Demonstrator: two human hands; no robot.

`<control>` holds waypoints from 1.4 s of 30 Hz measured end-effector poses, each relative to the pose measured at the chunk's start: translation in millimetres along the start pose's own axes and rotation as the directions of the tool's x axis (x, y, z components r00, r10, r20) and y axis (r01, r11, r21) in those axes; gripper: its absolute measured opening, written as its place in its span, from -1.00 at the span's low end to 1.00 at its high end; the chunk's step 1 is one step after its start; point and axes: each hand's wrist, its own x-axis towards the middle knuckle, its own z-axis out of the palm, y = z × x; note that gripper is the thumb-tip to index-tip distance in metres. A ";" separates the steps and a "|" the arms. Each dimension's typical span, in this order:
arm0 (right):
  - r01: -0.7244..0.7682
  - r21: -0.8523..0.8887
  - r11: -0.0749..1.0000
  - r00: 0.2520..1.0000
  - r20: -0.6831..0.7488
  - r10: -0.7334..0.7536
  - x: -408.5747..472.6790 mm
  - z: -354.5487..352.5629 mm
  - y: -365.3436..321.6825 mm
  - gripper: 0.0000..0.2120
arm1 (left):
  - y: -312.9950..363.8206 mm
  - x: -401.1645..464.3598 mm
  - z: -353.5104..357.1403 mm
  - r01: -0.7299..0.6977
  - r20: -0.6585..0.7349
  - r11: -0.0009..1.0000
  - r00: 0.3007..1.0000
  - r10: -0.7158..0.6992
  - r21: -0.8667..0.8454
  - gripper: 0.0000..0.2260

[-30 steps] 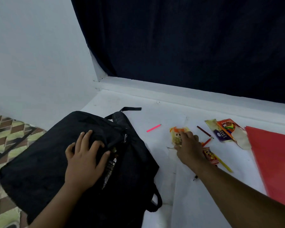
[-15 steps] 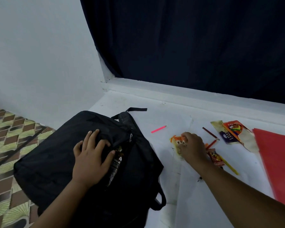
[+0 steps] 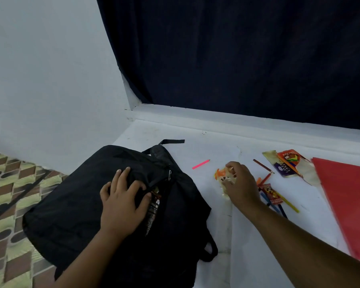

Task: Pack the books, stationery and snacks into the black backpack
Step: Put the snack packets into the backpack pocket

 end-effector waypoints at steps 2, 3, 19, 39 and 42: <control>0.116 0.066 0.991 0.993 -0.043 -0.114 -9.3 0.4 -17.3 -0.61 | 1.1 -0.6 -1.1 0.001 0.005 1.000 1.000 -0.001 -0.009 -0.73; 0.171 0.092 0.981 0.984 -0.068 -0.165 -13.4 0.6 -27.4 -0.61 | 1.2 -1.3 -1.8 0.004 0.006 1.000 1.000 -0.004 -0.022 -0.72; -0.381 0.778 0.499 0.925 0.317 0.211 -90.8 68.7 -164.7 -0.64 | 12.4 16.6 -60.5 0.175 0.043 0.795 0.982 -0.185 -0.580 -0.85; 0.432 0.100 0.896 0.876 0.192 -0.443 -97.3 99.0 -134.0 -0.56 | 0.5 17.2 -51.1 0.142 0.023 0.798 0.987 -0.158 -0.586 -0.84; 0.390 0.266 0.882 0.878 0.184 -0.443 -99.1 82.0 -122.6 -0.53 | 6.0 10.6 -38.2 0.108 0.034 0.915 0.994 -0.102 -0.388 -0.90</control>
